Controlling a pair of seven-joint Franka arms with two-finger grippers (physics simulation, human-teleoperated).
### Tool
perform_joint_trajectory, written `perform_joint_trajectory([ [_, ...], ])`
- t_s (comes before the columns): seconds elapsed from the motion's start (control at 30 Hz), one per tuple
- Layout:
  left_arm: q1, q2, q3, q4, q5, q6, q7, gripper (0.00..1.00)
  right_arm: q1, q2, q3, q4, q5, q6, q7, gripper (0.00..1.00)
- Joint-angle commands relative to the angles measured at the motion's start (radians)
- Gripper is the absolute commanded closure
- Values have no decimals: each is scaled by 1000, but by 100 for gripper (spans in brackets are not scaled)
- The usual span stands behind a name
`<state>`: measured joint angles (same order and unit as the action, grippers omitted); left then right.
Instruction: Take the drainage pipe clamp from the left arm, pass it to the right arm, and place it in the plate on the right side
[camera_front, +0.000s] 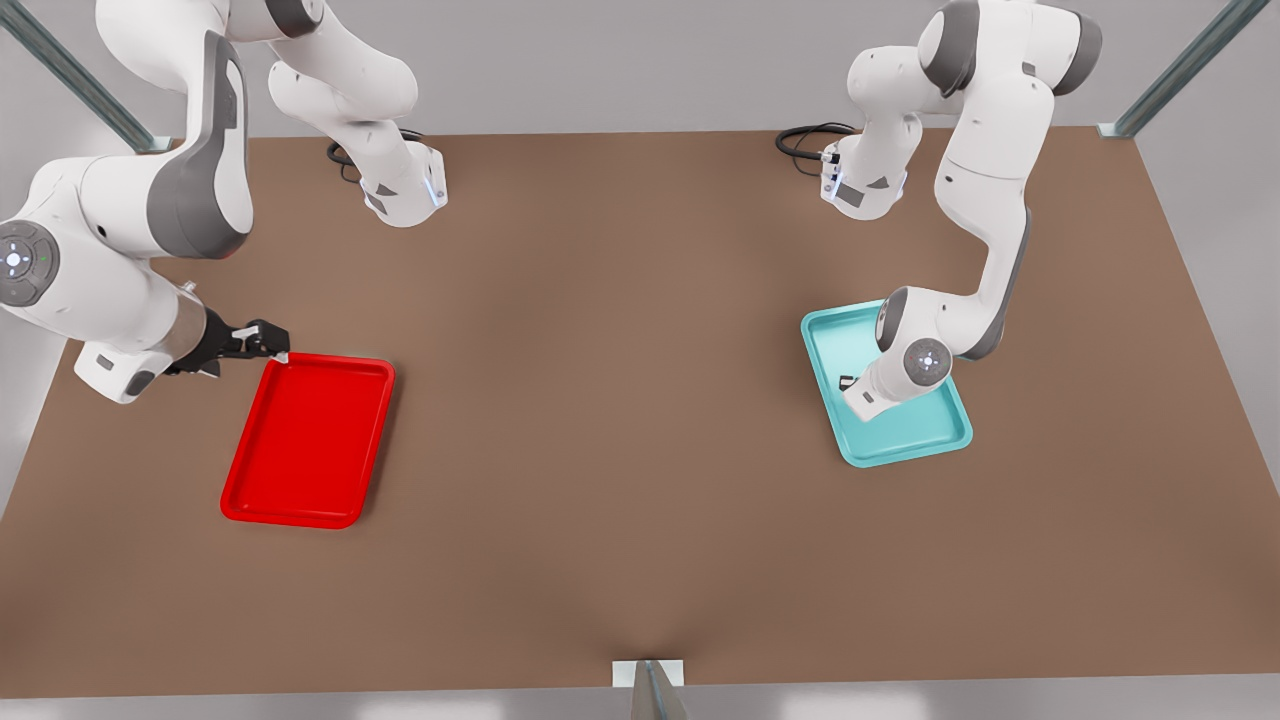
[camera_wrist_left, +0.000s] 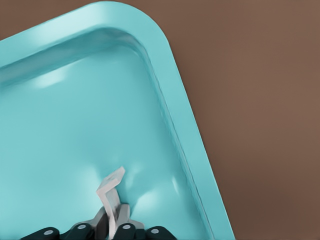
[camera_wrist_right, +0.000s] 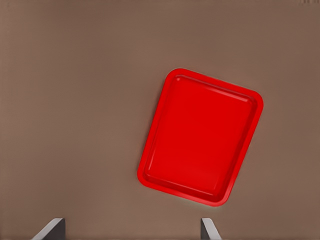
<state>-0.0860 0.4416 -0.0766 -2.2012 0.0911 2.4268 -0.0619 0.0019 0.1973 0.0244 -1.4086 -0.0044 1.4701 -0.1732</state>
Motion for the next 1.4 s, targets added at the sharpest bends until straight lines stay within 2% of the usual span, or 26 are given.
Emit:
perform_joint_trajectory([
  [0.0, 0, 0, 0, 1, -2, 1, 2, 73, 3, -1, 0, 0, 1, 6, -6, 0],
  [0.03, 0, -1, 0, 1, -2, 1, 1, 79, 3, -1, 0, 0, 1, 7, -6, 0],
  [0.2, 0, -15, 0, 6, -2, -2, 4, 79, 6, -1, 0, 0, 1, 7, -5, 0],
  [0.27, -3, -75, 0, 38, -4, -97, 2, 79, 7, -1, 0, 0, 1, 10, -3, 0],
  [0.37, -29, -141, 0, 64, -2, -97, -47, 79, 12, 11, 6, 5, 9, 18, 7, 0],
  [0.47, -103, -179, -3, 104, -2, -115, -199, 79, 138, 106, 12, 83, 47, 55, 6, 0],
  [0.57, -258, -67, -40, 363, 1, -357, -601, 79, 190, 189, 12, 111, 112, 180, 6, 0],
  [0.67, -420, 121, -40, 689, 2, -563, -1122, 79, 250, 209, 12, 57, 96, 256, 6, 0],
  [0.83, -534, 239, -41, 939, -56, -649, -1918, 79, 288, 194, 12, -29, 92, 343, 6, 0],
  [0.9, -572, 255, -40, 982, -120, -617, -2001, 79, 297, 183, 12, -70, 98, 371, 6, 0],
  [1.07, -601, 356, -40, 1127, -129, -534, -2302, 79, 316, 178, 14, -122, 98, 432, 6, 0],
  [1.17, -600, 376, -35, 1138, -129, -457, -2386, 79, 323, 178, 14, -142, 107, 458, 6, 0],
  [1.37, -587, 396, -34, 1150, -174, -425, -2527, 79, 389, 223, 12, -159, 112, 542, 107, 0],
])
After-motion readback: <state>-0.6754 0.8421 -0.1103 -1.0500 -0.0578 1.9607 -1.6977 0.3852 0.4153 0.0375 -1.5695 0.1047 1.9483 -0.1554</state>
